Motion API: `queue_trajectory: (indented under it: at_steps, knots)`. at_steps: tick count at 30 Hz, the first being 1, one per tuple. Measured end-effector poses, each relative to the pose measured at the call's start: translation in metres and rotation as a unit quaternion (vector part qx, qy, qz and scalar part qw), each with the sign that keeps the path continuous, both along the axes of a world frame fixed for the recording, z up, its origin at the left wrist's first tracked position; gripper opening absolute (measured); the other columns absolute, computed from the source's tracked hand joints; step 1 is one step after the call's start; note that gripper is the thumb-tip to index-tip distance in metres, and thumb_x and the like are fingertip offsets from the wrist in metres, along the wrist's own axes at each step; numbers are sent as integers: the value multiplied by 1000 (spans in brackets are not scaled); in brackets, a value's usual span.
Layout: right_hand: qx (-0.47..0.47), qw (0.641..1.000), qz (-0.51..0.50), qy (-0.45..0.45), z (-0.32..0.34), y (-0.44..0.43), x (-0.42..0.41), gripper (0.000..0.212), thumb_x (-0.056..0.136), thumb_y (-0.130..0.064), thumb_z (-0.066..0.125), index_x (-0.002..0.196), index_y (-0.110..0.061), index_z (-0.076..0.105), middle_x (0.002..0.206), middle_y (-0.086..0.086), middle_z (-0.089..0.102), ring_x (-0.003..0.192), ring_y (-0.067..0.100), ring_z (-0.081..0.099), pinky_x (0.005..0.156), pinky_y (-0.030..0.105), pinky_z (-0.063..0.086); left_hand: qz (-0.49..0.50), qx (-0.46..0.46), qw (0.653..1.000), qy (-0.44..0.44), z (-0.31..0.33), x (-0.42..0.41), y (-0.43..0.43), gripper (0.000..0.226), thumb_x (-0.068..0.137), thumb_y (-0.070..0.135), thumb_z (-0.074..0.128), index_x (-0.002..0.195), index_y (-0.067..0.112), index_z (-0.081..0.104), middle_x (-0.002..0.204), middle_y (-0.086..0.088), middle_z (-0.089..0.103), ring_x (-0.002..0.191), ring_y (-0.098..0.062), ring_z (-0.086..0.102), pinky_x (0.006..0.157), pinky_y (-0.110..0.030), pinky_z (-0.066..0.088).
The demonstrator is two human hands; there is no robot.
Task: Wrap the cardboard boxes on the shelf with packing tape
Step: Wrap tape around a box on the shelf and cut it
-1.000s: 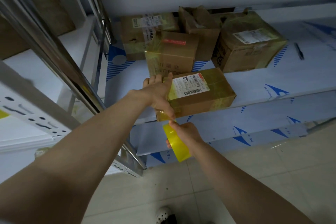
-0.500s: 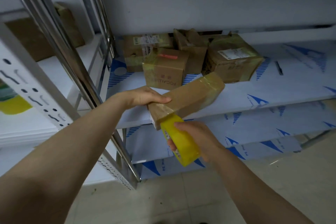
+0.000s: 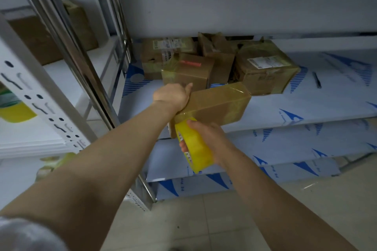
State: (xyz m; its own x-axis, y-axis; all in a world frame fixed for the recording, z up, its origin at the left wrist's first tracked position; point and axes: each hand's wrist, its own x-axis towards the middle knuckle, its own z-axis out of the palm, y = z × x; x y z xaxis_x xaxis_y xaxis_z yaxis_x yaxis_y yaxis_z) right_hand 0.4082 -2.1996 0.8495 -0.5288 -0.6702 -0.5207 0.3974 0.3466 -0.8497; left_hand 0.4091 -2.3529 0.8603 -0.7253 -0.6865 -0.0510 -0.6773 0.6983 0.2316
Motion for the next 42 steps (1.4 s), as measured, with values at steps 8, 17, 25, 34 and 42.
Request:
queue_trajectory:
  at_steps: [8, 17, 25, 34, 42]
  knots:
    - [0, 1000, 5, -10, -1, -1, -6, 23, 94, -24, 58, 81, -5, 60, 71, 21, 67, 59, 28, 63, 67, 37, 56, -18, 11, 1000, -4, -10, -10, 2, 71, 93, 67, 14, 90, 14, 61, 83, -5, 54, 81, -24, 50, 69, -32, 37]
    - [-16, 1000, 24, -8, -1, -1, -10, 30, 95, -30, 57, 86, -2, 64, 65, 15, 69, 52, 21, 66, 56, 28, 58, -77, 398, 906, 119, 15, 23, -28, 61, 76, 58, 66, 124, 22, 55, 121, 4, 57, 113, -16, 54, 94, -28, 40]
    - [-42, 996, 78, -4, 9, 11, -10, 22, 88, -11, 55, 103, 4, 63, 84, 23, 69, 69, 28, 67, 71, 36, 55, -39, 409, 901, 140, -14, 53, -19, 40, 83, 36, 70, 116, 21, 55, 102, 3, 63, 92, -13, 62, 85, -28, 52]
    - [-96, 975, 199, -39, 43, -1, -7, 29, 75, -8, 59, 102, 1, 65, 94, 21, 70, 78, 24, 71, 75, 32, 58, 0, 520, 852, 64, -12, 75, -37, 55, 71, 56, 61, 111, 18, 62, 110, -12, 68, 102, -27, 65, 91, -42, 53]
    - [19, 994, 42, 96, 42, -66, -7, 108, 33, -68, 82, 120, -10, 57, 102, 18, 70, 90, 35, 70, 83, 54, 55, 126, 632, 694, 321, -63, 80, -44, 21, 90, 22, 45, 75, 18, 60, 67, -2, 59, 77, -19, 52, 91, -36, 37]
